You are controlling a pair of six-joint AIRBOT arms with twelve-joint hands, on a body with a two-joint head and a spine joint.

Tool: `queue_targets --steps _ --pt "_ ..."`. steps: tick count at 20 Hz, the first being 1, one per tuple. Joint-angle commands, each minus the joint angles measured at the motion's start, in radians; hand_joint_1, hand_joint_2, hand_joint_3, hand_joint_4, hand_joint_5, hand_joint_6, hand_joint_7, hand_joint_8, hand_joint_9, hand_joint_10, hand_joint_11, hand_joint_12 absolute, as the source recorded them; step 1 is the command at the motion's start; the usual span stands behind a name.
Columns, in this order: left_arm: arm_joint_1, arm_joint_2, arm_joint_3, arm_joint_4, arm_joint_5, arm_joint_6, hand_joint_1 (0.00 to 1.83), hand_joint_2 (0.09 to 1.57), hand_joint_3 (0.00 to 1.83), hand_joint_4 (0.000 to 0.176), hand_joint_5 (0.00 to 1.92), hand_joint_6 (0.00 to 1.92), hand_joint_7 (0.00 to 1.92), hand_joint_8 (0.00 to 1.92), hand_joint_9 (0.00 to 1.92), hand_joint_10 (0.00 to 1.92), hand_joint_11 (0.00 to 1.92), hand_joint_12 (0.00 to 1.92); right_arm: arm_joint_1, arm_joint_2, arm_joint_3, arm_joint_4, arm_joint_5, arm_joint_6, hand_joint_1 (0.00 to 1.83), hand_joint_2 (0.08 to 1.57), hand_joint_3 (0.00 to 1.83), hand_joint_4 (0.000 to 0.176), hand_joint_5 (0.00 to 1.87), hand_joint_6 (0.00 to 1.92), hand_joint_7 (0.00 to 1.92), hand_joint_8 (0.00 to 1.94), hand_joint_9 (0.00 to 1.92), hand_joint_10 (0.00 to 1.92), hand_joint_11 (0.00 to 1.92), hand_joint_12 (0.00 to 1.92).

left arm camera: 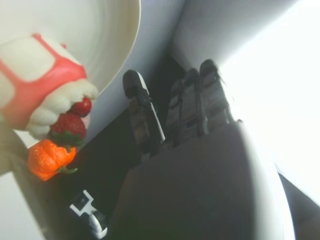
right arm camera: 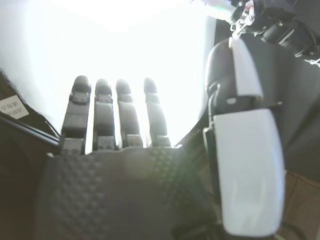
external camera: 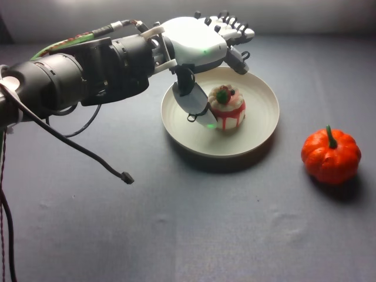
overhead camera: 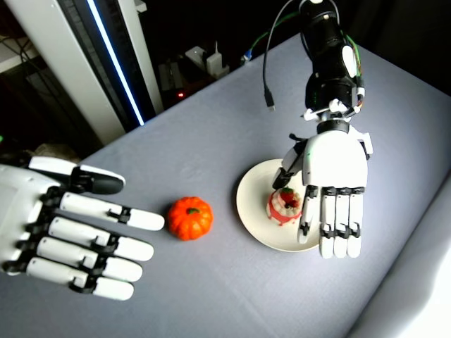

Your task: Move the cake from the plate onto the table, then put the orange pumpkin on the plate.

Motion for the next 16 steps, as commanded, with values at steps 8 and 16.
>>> queue_targets --steps 8,16 --pt "0.051 -0.016 0.028 -0.080 -0.053 0.001 0.90 0.85 0.00 0.000 0.61 0.00 0.08 0.00 0.03 0.00 0.00 0.38 0.015 0.001 0.007 0.021 0.124 0.006 0.78 1.09 0.00 0.036 0.18 0.00 0.13 0.00 0.03 0.00 0.00 0.48" --pt "0.066 -0.044 0.066 -0.111 -0.072 0.001 1.01 0.89 0.00 0.000 0.69 0.02 0.72 0.09 0.60 0.59 0.36 1.45 0.016 -0.005 0.010 0.019 0.124 0.006 0.77 1.08 0.00 0.052 0.23 0.01 0.20 0.00 0.08 0.01 0.00 0.57"
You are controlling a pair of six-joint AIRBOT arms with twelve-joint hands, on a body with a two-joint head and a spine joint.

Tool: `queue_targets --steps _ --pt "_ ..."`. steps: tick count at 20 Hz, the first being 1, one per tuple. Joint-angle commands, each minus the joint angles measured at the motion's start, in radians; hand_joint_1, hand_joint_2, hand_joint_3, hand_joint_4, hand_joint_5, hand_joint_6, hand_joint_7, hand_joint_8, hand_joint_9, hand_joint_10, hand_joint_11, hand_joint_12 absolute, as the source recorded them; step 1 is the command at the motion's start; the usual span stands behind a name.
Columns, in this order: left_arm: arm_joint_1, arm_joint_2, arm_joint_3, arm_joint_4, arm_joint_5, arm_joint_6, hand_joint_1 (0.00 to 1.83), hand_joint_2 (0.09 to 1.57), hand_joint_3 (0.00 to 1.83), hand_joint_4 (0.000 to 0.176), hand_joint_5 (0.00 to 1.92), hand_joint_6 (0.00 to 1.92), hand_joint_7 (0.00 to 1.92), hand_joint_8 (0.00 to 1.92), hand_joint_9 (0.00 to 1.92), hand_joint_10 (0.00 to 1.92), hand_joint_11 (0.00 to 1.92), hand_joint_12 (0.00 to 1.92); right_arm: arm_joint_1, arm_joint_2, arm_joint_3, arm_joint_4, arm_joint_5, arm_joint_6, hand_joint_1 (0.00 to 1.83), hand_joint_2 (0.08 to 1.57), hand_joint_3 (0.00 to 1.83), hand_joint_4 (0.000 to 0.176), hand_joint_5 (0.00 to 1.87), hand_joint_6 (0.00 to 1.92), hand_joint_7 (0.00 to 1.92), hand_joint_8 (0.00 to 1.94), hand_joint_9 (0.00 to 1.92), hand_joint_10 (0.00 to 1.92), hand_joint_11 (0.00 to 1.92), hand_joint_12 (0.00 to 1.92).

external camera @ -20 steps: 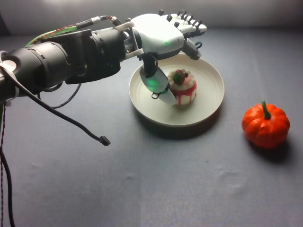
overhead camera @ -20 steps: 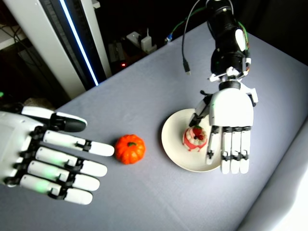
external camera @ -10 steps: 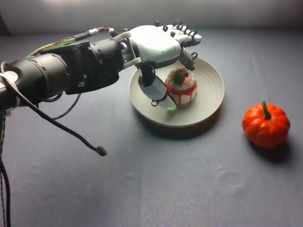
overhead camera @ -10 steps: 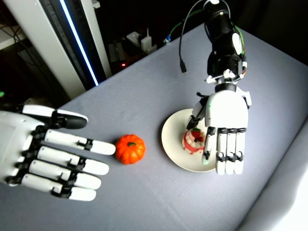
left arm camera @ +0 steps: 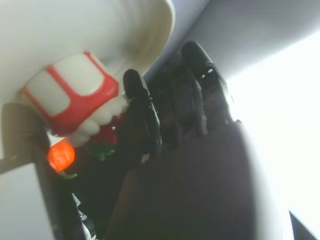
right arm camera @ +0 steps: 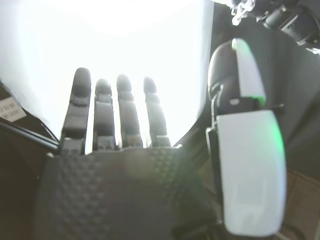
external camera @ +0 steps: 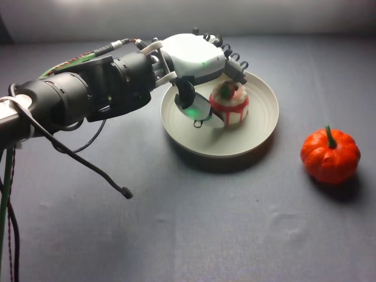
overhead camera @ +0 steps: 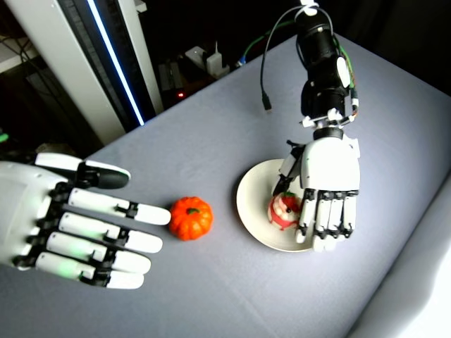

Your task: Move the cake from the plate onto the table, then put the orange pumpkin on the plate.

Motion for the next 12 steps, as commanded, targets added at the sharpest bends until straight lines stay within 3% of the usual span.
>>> queue_targets --steps 1,2,3,4,5,7,8,9,11,12 --pt "0.009 0.002 0.004 -0.018 -0.039 0.010 1.00 0.91 0.00 0.000 0.80 0.04 0.87 0.24 0.66 1.04 0.49 1.61 0.012 0.003 0.006 0.026 0.123 0.007 0.79 1.09 0.00 0.049 0.23 0.00 0.18 0.00 0.05 0.01 0.00 0.48" --pt "0.011 0.002 0.004 -0.025 -0.045 0.010 0.97 0.93 0.00 0.000 0.91 0.08 0.84 0.67 0.70 1.30 0.57 1.72 0.012 0.002 0.006 0.026 0.123 0.007 0.80 1.09 0.00 0.047 0.22 0.00 0.17 0.00 0.04 0.00 0.00 0.44" --pt "0.012 0.002 0.004 -0.025 -0.047 0.010 0.97 0.93 0.00 0.000 0.91 0.08 0.84 0.67 0.70 1.30 0.57 1.72 0.012 0.002 0.006 0.026 0.123 0.007 0.80 1.09 0.00 0.047 0.22 0.00 0.17 0.00 0.04 0.00 0.00 0.44" --pt "0.013 0.002 0.003 -0.025 -0.048 0.010 1.06 1.06 0.00 0.000 1.00 0.75 0.83 1.02 0.74 1.52 0.62 1.84 0.012 0.002 0.006 0.026 0.123 0.007 0.79 1.08 0.00 0.041 0.21 0.00 0.16 0.00 0.04 0.00 0.00 0.45" --pt "0.013 0.002 0.002 -0.025 -0.051 0.010 1.10 1.13 0.00 0.000 0.94 1.06 0.83 1.40 0.84 1.74 0.81 1.92 0.012 0.002 0.006 0.026 0.123 0.007 0.80 1.06 0.00 0.035 0.20 0.00 0.16 0.00 0.06 0.01 0.00 0.52" --pt "0.015 0.009 -0.003 -0.042 -0.060 0.010 1.13 1.16 0.00 0.000 0.89 1.16 0.88 1.52 0.89 1.86 0.88 1.92 0.012 0.002 0.006 0.026 0.123 0.007 0.81 1.07 0.00 0.044 0.22 0.00 0.18 0.00 0.04 0.01 0.00 0.41" --pt "0.016 0.013 -0.006 -0.055 -0.066 0.010 1.13 1.16 0.00 0.000 0.88 1.16 0.86 1.55 0.86 1.88 0.87 1.92 0.012 0.002 0.006 0.026 0.123 0.008 0.81 1.07 0.00 0.032 0.22 0.00 0.18 0.00 0.02 0.00 0.00 0.32" --pt "0.018 0.019 -0.009 -0.071 -0.072 0.010 1.21 1.18 0.01 0.000 0.88 1.03 0.84 1.50 0.83 1.87 0.83 1.92 0.012 0.002 0.006 0.027 0.123 0.008 0.82 1.06 0.00 0.027 0.20 0.00 0.17 0.00 0.01 0.00 0.00 0.28" --pt "0.020 0.033 -0.018 -0.095 -0.081 0.010 1.22 1.18 0.00 0.000 0.90 0.97 0.83 1.48 0.79 1.84 0.79 1.92 0.012 0.002 0.006 0.027 0.123 0.008 0.83 1.06 0.00 0.031 0.24 0.01 0.19 0.00 0.04 0.01 0.00 0.42" --pt "0.020 0.039 -0.022 -0.104 -0.084 0.010 1.22 1.18 0.00 0.000 0.90 0.98 0.81 1.50 0.76 1.83 0.75 1.92 0.012 0.001 0.005 0.027 0.123 0.008 0.84 1.07 0.00 0.051 0.28 0.01 0.21 0.00 0.06 0.01 0.00 0.50"
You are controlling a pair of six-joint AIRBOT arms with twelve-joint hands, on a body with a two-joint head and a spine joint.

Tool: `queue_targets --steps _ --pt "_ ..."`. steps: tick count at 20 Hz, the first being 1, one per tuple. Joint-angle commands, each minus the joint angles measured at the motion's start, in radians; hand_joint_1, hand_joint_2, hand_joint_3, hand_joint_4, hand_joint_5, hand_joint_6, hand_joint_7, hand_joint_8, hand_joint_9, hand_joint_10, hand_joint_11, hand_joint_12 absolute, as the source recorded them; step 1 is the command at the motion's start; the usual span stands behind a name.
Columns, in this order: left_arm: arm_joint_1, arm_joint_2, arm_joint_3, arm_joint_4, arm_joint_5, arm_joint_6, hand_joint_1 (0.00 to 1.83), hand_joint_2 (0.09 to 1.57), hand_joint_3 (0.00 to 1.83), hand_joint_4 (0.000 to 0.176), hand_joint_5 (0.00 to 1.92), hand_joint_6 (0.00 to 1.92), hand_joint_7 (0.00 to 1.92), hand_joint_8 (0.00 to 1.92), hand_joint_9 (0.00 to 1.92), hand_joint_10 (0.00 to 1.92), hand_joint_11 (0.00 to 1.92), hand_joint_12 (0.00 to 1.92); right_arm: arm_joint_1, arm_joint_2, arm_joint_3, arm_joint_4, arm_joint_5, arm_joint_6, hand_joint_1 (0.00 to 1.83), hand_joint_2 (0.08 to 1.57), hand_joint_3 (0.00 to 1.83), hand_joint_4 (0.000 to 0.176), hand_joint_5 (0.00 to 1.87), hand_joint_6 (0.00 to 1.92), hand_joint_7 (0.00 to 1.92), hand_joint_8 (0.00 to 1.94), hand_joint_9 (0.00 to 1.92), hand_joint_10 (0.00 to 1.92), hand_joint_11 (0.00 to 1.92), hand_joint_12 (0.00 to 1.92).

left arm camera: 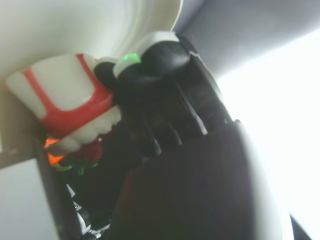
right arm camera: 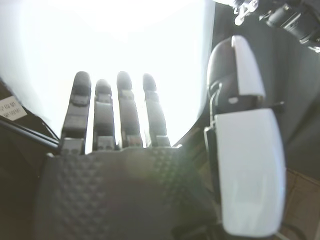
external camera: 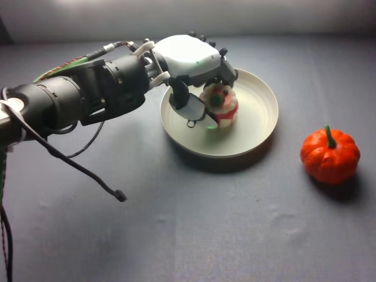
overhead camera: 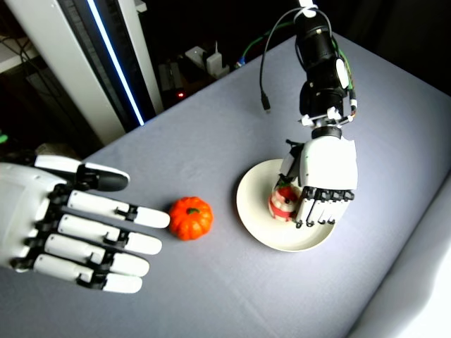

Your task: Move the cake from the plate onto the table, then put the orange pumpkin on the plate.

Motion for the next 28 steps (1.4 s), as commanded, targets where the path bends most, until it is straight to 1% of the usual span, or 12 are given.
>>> queue_targets --steps 1,8,11,12,15,16,17,18,21,24,25,28 --pt "0.003 0.016 -0.003 -0.042 -0.061 0.011 1.21 1.19 0.00 0.000 0.91 0.99 0.80 1.49 0.73 1.80 0.71 1.92 0.012 0.003 0.005 0.024 0.122 0.008 0.84 1.06 0.00 0.046 0.30 0.01 0.22 0.00 0.07 0.01 0.00 0.54" --pt "-0.011 0.134 -0.116 -0.104 -0.070 0.011 1.19 1.22 0.00 0.000 0.88 1.10 0.69 1.56 0.50 1.69 0.49 1.92 0.013 0.003 0.002 0.025 0.114 0.009 0.79 1.03 0.00 0.057 0.27 0.00 0.20 0.00 0.07 0.00 0.00 0.47" --pt "-0.016 0.192 -0.159 -0.180 -0.083 0.011 1.15 1.19 0.00 0.000 0.85 1.19 0.90 1.74 0.95 1.91 0.96 1.92 0.016 0.003 0.001 0.026 0.109 0.009 0.79 1.02 0.00 0.052 0.26 0.00 0.18 0.00 0.05 0.00 0.00 0.28" --pt "-0.020 0.213 -0.171 -0.206 -0.090 0.011 1.22 1.20 0.00 0.000 0.85 0.99 0.83 1.62 0.99 1.92 1.04 1.92 0.016 0.003 0.000 0.026 0.107 0.009 0.80 1.02 0.00 0.048 0.26 0.00 0.17 0.00 0.04 0.00 0.00 0.24" --pt "-0.034 0.262 -0.207 -0.228 -0.099 0.011 1.18 1.29 0.00 0.000 0.64 1.42 0.66 1.63 0.88 1.92 1.00 1.92 0.016 0.003 -0.002 0.026 0.104 0.009 0.83 1.02 0.00 0.050 0.27 0.00 0.17 0.00 0.05 0.00 0.00 0.23" --pt "-0.033 0.285 -0.225 -0.228 -0.095 0.011 1.16 1.31 0.00 0.000 0.58 1.39 0.69 1.67 0.57 1.84 0.66 1.92 0.016 0.003 -0.002 0.026 0.101 0.009 0.83 1.02 0.00 0.053 0.26 0.00 0.18 0.00 0.05 0.00 0.00 0.22" --pt "-0.032 0.310 -0.246 -0.233 -0.092 0.011 1.05 1.34 0.01 0.000 0.56 1.56 0.23 1.34 0.11 1.66 0.23 1.92 0.016 0.003 -0.002 0.026 0.099 0.009 0.83 1.02 0.00 0.055 0.25 0.00 0.17 0.00 0.05 0.00 0.00 0.21" --pt "-0.029 0.328 -0.258 -0.240 -0.090 0.011 1.08 1.28 0.00 0.000 0.67 1.44 0.26 0.99 0.07 1.29 0.04 1.86 0.016 0.003 -0.004 0.028 0.099 0.009 0.83 1.03 0.00 0.058 0.24 0.00 0.15 0.00 0.05 0.00 0.00 0.20" --pt "-0.003 0.368 -0.278 -0.278 -0.081 0.011 1.09 1.25 0.00 0.000 0.72 1.39 0.28 1.13 0.11 1.45 0.12 1.92 0.016 0.003 -0.005 0.028 0.097 0.009 0.79 1.04 0.00 0.052 0.21 0.00 0.16 0.00 0.05 0.00 0.00 0.35" --pt "0.027 0.386 -0.282 -0.287 -0.070 0.011 1.08 1.26 0.00 0.000 0.69 1.42 0.28 0.80 0.03 1.10 0.00 1.65 0.016 0.003 -0.007 0.028 0.097 0.009 0.78 1.06 0.01 0.072 0.23 0.01 0.16 0.01 0.04 0.01 0.00 0.30" --pt "0.039 0.391 -0.284 -0.292 -0.066 0.011 1.16 1.25 0.00 0.000 0.82 1.31 0.52 1.35 0.28 1.33 0.21 1.83 0.016 0.003 -0.007 0.028 0.097 0.009 0.78 1.06 0.00 0.075 0.23 0.00 0.16 0.00 0.04 0.01 0.00 0.32" --pt "0.098 0.413 -0.289 -0.348 -0.074 0.011 1.21 1.24 0.00 0.000 0.86 0.98 0.68 1.70 0.71 1.90 0.79 1.92 0.016 0.003 -0.009 0.028 0.097 0.009 0.77 1.07 0.00 0.080 0.25 0.00 0.18 0.00 0.07 0.01 0.00 0.49"
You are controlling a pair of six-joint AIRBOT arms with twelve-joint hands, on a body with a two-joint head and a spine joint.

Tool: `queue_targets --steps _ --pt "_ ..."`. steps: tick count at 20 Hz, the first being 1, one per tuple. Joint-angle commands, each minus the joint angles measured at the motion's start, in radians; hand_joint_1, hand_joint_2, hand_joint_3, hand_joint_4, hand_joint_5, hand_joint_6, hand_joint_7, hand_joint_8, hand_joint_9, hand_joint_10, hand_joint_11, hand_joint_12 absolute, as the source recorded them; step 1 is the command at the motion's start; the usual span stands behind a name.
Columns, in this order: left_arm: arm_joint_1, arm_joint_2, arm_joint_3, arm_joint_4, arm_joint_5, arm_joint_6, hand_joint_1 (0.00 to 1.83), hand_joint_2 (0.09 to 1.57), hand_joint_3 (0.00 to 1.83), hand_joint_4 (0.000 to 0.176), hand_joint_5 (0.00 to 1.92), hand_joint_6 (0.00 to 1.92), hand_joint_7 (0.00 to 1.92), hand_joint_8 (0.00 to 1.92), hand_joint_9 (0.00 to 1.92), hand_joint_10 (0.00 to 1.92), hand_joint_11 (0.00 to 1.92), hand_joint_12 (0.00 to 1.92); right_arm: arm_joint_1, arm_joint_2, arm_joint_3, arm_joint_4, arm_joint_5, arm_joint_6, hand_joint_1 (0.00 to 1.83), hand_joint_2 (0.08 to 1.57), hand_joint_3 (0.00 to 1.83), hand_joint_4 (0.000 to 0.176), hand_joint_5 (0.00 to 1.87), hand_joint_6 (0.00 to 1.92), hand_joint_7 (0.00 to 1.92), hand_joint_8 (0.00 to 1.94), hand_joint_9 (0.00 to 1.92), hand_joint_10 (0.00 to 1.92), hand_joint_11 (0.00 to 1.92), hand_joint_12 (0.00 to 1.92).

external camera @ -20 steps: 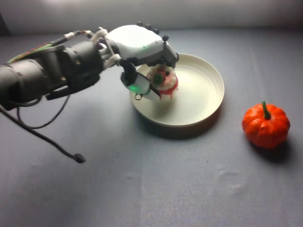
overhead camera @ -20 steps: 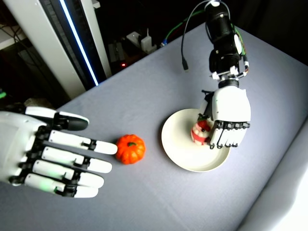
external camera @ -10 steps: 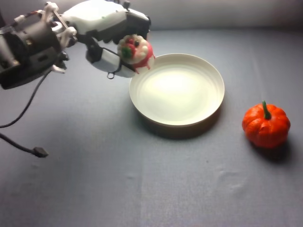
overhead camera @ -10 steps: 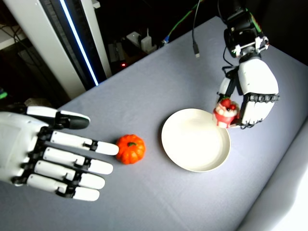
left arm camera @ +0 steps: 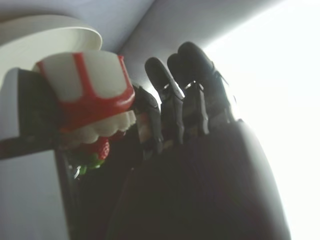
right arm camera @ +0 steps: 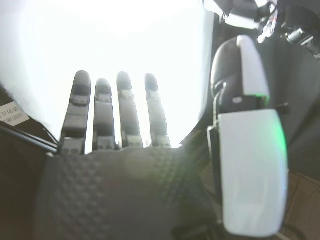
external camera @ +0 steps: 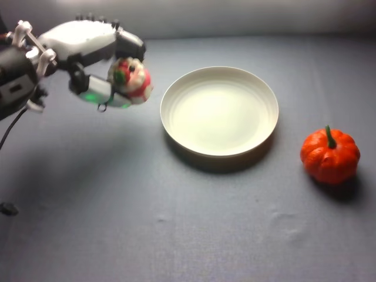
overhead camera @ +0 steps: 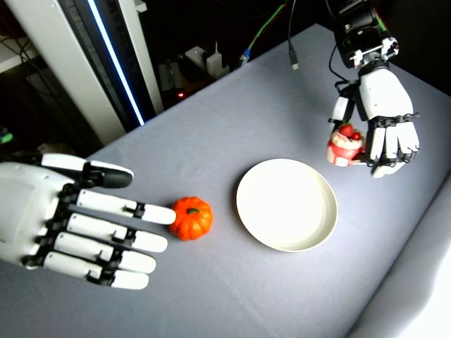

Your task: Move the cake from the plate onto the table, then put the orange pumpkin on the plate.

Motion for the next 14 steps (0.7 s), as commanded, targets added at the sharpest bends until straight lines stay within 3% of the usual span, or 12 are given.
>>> queue_targets --steps 1,2,3,4,5,6,7,8,11,13,14 --pt "0.005 0.028 -0.004 -0.057 -0.097 -0.002 1.22 1.23 0.00 0.000 0.84 1.02 0.70 1.68 0.68 1.92 0.76 1.92 0.012 0.005 0.000 0.023 0.120 0.008 0.76 1.06 0.00 0.083 0.26 0.00 0.18 0.00 0.08 0.01 0.00 0.50" --pt "0.022 0.043 -0.014 -0.074 -0.094 -0.002 1.20 1.25 0.01 0.000 0.78 1.12 0.69 1.71 0.65 1.92 0.75 1.92 0.011 0.005 0.000 0.023 0.120 0.008 0.76 1.05 0.00 0.088 0.26 0.01 0.18 0.00 0.08 0.01 0.00 0.51" --pt "0.035 0.054 -0.021 -0.083 -0.093 -0.002 1.20 1.26 0.01 0.000 0.80 1.12 0.64 1.74 0.55 1.92 0.62 1.92 0.011 0.005 0.000 0.023 0.120 0.008 0.78 1.06 0.00 0.085 0.26 0.00 0.17 0.00 0.07 0.00 0.00 0.51" --pt "0.053 0.068 -0.033 -0.091 -0.093 -0.002 1.20 1.25 0.00 0.000 0.82 1.09 0.66 1.72 0.58 1.92 0.65 1.92 0.011 0.005 -0.002 0.024 0.120 0.008 0.78 1.05 0.00 0.085 0.26 0.01 0.18 0.00 0.07 0.00 0.00 0.50" --pt "0.067 0.074 -0.038 -0.103 -0.089 -0.002 1.15 1.19 0.00 0.000 0.86 1.16 0.80 1.75 0.79 1.92 0.82 1.92 0.011 0.005 -0.002 0.024 0.120 0.008 0.78 1.04 0.00 0.090 0.26 0.00 0.16 0.00 0.06 0.00 0.00 0.45" --pt "0.081 0.075 -0.039 -0.115 -0.089 -0.002 1.14 1.17 0.00 0.000 0.88 1.16 0.89 1.66 0.88 1.92 0.90 1.92 0.010 0.005 -0.003 0.024 0.120 0.008 0.78 1.04 0.00 0.092 0.26 0.00 0.15 0.00 0.06 0.00 0.00 0.40" --pt "0.092 0.075 -0.039 -0.122 -0.089 -0.002 1.22 1.18 0.00 0.000 0.86 1.01 0.87 1.52 0.87 1.88 0.87 1.92 0.010 0.005 -0.004 0.026 0.120 0.008 0.78 1.04 0.00 0.092 0.26 0.00 0.14 0.00 0.06 0.00 0.00 0.39" --pt "0.104 0.075 -0.040 -0.124 -0.090 -0.002 1.23 1.18 0.00 0.000 0.85 1.00 0.87 1.48 0.86 1.87 0.88 1.92 0.010 0.005 -0.005 0.026 0.120 0.008 0.76 1.06 0.00 0.086 0.24 0.00 0.13 0.00 0.04 0.01 0.00 0.30" --pt "0.154 0.079 -0.041 -0.148 -0.088 -0.002 1.23 1.19 0.00 0.000 0.86 0.96 0.83 1.54 0.83 1.92 0.85 1.92 0.008 0.005 -0.007 0.027 0.120 0.008 0.76 1.06 0.00 0.077 0.22 0.00 0.12 0.00 0.03 0.00 0.00 0.24" --pt "0.189 0.090 -0.051 -0.171 -0.086 -0.002 1.25 1.16 0.00 0.000 0.91 0.91 0.89 1.42 0.88 1.80 0.87 1.92 0.007 0.005 -0.008 0.027 0.121 0.008 0.77 1.07 0.00 0.077 0.20 0.00 0.10 0.00 0.01 0.00 0.00 0.12" --pt "0.204 0.093 -0.054 -0.180 -0.083 -0.002 1.18 1.13 0.00 0.000 0.95 1.01 0.91 1.54 0.91 1.87 0.95 1.92 0.007 0.005 -0.008 0.028 0.121 0.008 0.77 1.07 0.00 0.077 0.21 0.00 0.10 0.00 0.01 0.00 0.00 0.11"
